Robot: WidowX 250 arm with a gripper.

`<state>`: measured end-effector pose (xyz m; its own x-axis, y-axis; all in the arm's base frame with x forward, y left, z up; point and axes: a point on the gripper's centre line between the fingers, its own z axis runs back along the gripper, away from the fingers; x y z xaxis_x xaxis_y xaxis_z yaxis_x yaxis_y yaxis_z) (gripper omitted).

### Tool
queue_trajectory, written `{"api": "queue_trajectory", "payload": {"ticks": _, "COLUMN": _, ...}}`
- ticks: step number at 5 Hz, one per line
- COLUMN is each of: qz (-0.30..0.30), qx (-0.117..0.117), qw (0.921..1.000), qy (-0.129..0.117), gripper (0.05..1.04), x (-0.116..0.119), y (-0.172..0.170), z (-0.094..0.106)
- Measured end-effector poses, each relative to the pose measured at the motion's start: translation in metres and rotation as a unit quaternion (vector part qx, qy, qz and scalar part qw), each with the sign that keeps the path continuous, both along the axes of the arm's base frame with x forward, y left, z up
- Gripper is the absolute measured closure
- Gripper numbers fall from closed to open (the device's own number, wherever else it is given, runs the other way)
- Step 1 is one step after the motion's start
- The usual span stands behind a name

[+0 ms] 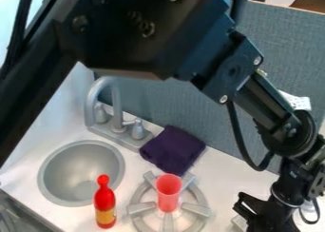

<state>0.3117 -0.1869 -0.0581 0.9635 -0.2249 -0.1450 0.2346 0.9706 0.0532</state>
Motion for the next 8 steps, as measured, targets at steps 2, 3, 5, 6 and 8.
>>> {"api": "queue_trajectory", "payload": {"ticks": 2, "qz": -0.033, "qx": -0.017, "qw": 0.9988, "qy": -0.031, "gripper": 0.94, "x": 0.001, "y": -0.019, "z": -0.002}}
{"api": "queue_trajectory", "payload": {"ticks": 3, "qz": -0.047, "qx": -0.035, "qw": 0.9978, "qy": -0.031, "gripper": 0.9, "x": 0.005, "y": -0.025, "z": 0.003}}
{"api": "queue_trajectory", "payload": {"ticks": 5, "qz": -0.011, "qx": -0.036, "qw": 0.9991, "qy": -0.021, "gripper": 0.342, "x": 0.01, "y": -0.015, "z": 0.004}}
{"api": "queue_trajectory", "payload": {"ticks": 6, "qz": -0.005, "qx": -0.033, "qw": 0.9993, "qy": -0.016, "gripper": 0.091, "x": 0.013, "y": -0.014, "z": 0.006}}
{"api": "queue_trajectory", "payload": {"ticks": 8, "qz": 0.018, "qx": -0.03, "qw": 0.9993, "qy": -0.014, "gripper": 0.083, "x": -0.007, "y": 0.011, "z": 0.015}}
